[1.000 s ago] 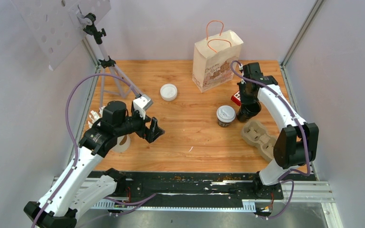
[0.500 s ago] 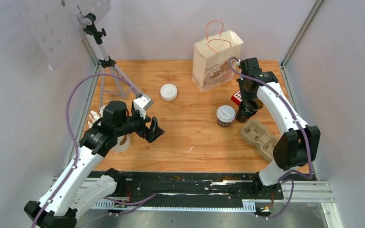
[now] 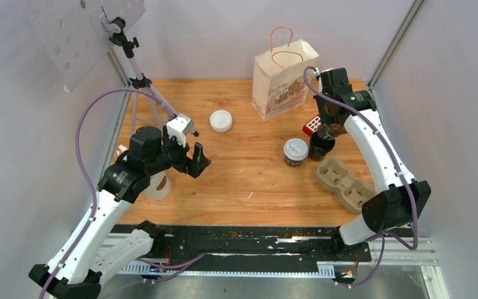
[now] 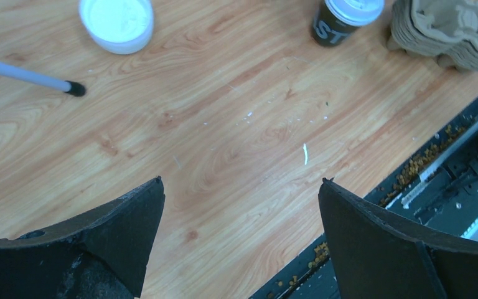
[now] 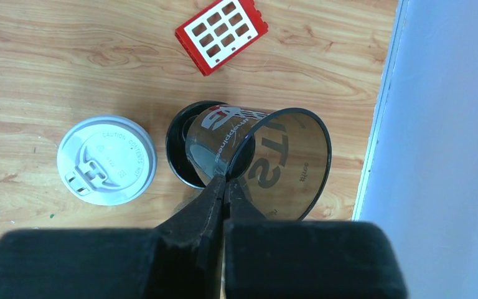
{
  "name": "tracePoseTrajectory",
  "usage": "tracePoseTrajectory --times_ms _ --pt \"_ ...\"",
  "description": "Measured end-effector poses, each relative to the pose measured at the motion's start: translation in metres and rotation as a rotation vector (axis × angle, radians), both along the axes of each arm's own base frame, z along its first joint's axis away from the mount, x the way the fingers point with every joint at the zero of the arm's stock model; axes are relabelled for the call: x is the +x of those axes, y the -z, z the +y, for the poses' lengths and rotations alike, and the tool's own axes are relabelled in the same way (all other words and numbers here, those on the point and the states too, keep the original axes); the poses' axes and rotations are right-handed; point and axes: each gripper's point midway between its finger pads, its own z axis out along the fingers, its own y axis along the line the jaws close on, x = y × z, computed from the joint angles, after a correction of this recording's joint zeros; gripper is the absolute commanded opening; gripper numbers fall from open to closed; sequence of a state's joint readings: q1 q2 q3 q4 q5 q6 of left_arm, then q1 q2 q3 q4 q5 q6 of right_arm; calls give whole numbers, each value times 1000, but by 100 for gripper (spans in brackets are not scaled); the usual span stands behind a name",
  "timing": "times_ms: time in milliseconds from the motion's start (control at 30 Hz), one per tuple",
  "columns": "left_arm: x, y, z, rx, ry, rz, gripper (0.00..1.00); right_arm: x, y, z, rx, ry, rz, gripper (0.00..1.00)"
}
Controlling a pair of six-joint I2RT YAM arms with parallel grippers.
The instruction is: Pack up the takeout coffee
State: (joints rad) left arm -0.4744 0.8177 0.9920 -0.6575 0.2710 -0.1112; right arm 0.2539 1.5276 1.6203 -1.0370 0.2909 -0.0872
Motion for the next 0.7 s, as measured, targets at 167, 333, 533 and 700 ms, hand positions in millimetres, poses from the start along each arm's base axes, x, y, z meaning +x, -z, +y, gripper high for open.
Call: tracePoseTrajectory --times_ms 167,333,533,700 --pt "8 -18 14 1 -124 6 100 -3 -19 13 2 -47 -37 0" --pt "12 -46 26 -21 -223 -7 100 -9 -48 45 15 -144 -116 0" --pt "5 -93 43 -80 -313 -87 100 -30 -66 114 28 -349 -192 0" --pt "-7 -132 63 -135 -383 -171 100 -55 -46 175 33 -530 -193 0"
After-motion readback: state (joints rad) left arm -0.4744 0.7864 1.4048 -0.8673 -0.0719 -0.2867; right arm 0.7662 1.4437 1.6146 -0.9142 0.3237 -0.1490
